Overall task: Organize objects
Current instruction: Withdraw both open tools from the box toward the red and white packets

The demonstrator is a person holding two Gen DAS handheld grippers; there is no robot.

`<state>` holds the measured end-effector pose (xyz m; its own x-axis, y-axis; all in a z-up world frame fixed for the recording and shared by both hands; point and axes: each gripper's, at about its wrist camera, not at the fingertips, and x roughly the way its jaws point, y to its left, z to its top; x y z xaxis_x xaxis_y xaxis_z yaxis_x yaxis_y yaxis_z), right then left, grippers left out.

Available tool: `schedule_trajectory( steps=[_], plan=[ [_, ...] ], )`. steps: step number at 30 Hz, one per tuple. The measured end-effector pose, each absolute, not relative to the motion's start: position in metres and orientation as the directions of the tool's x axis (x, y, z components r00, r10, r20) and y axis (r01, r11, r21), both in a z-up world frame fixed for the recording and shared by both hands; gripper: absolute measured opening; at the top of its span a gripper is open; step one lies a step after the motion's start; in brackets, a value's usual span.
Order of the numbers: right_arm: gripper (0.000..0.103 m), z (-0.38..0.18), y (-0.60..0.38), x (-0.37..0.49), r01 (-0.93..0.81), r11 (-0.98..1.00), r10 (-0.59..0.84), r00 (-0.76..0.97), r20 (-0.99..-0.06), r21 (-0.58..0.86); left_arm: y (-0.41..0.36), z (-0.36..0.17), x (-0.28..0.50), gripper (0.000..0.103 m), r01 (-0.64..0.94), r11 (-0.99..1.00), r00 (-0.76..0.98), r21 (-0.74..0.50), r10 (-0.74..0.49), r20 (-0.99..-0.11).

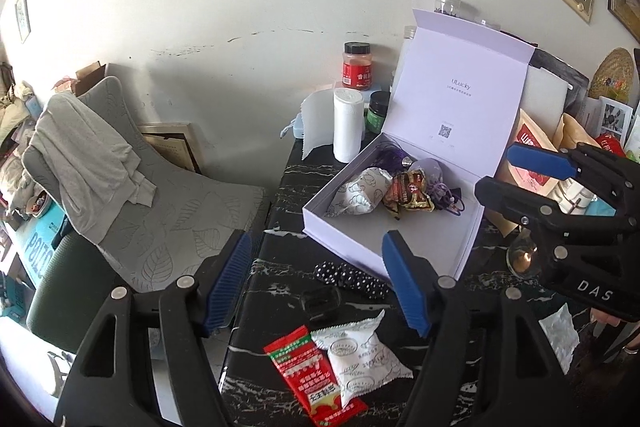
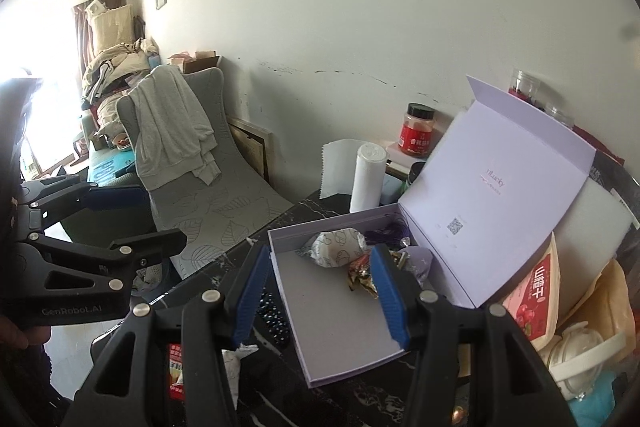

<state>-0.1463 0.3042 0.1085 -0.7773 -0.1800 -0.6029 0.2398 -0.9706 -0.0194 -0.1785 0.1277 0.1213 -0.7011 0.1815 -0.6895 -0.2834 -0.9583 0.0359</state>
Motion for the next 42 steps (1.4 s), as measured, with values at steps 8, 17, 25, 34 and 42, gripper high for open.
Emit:
schedule_trajectory(
  steps=[8,17,25,34,42],
  plan=[
    [0.053,0.115,0.278,-0.117,0.284,-0.958,-0.206,-0.778,-0.594,-0.040,0.105,0.126,-0.144,0.068,-0.245,-0.968,-0.714,0.046,0.148,-0.684],
    [0.056,0.110,0.247,-0.093,0.341,-0.938,-0.243,-0.763,-0.598,-0.054,0.074,0.117,-0.108,0.069,-0.195,-0.980,-0.709,0.037,0.115,-0.696],
    [0.057,0.092,0.228,-0.081,0.379,-0.925,-0.273,-0.730,-0.626,-0.039,0.050,0.099,-0.086,0.069,-0.158,-0.987,-0.691,0.027,0.090,-0.717],
    [0.057,0.064,0.217,-0.072,0.408,-0.912,-0.286,-0.686,-0.669,-0.028,0.033,0.068,-0.068,0.069,-0.133,-0.991,-0.659,-0.015,0.100,-0.745],
    [0.057,0.033,0.211,-0.069,0.413,-0.910,-0.283,-0.639,-0.715,-0.009,0.024,0.034,-0.059,0.069,-0.110,-0.993,-0.632,-0.040,0.102,-0.768]
  ],
)
